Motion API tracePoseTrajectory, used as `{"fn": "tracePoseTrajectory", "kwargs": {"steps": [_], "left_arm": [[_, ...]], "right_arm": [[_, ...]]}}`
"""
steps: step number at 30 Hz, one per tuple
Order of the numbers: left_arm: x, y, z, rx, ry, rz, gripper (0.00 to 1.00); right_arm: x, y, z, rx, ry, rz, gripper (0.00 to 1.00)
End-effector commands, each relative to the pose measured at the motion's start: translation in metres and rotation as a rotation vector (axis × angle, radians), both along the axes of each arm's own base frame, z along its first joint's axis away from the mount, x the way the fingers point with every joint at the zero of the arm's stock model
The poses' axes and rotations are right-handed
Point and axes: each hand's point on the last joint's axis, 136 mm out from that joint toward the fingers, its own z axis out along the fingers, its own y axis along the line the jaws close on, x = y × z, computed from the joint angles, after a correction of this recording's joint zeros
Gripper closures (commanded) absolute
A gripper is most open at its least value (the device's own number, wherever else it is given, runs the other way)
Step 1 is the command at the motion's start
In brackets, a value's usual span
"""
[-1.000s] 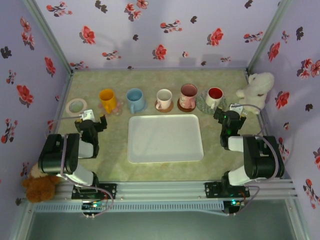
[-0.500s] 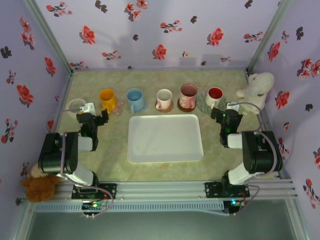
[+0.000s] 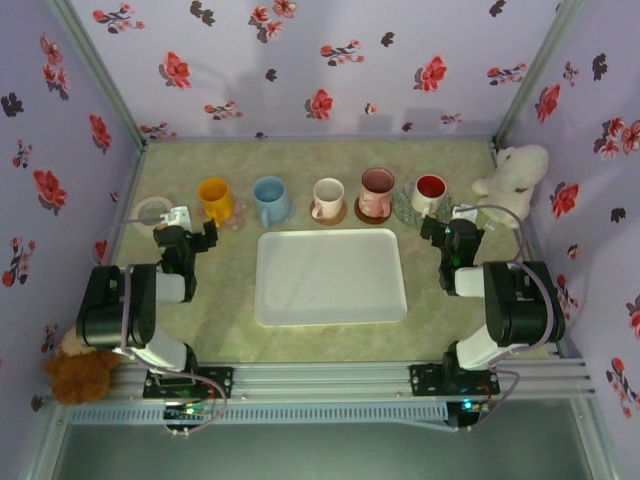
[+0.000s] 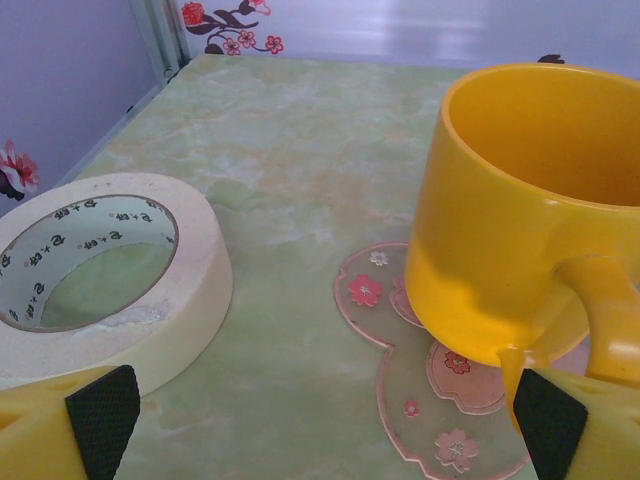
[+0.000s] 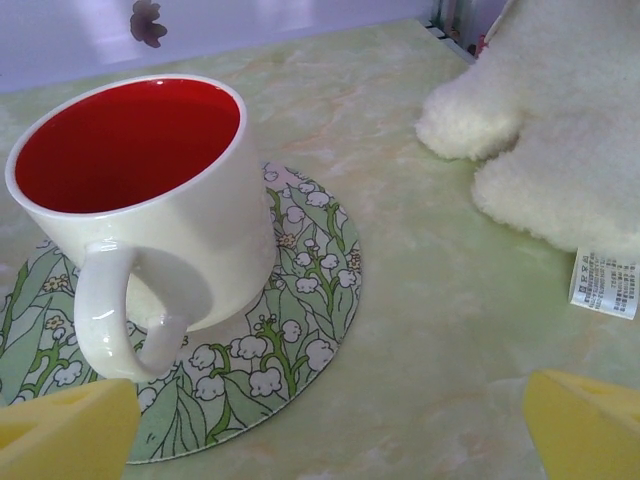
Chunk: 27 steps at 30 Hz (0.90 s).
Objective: Place the cup by the coaster
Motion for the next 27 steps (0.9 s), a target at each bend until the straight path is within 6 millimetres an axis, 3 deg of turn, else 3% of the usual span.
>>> {"fn": "tracePoseTrajectory", "kwargs": {"steps": [1,27], "left_arm": [[0.0038,0.0022,0.0054,0.015,-0.013,-0.002,0.01],[0.0057,-0.0017,0.0047,0.023,-0.001,-0.024,0.01]], "right_arm": [[0.0017,-0.0006,0.0046,-0.012,-0.018,0.008,0.01],[0.0014,-0.0005,0.0041,-0.012,-0.015,0.008,0.01]]}}
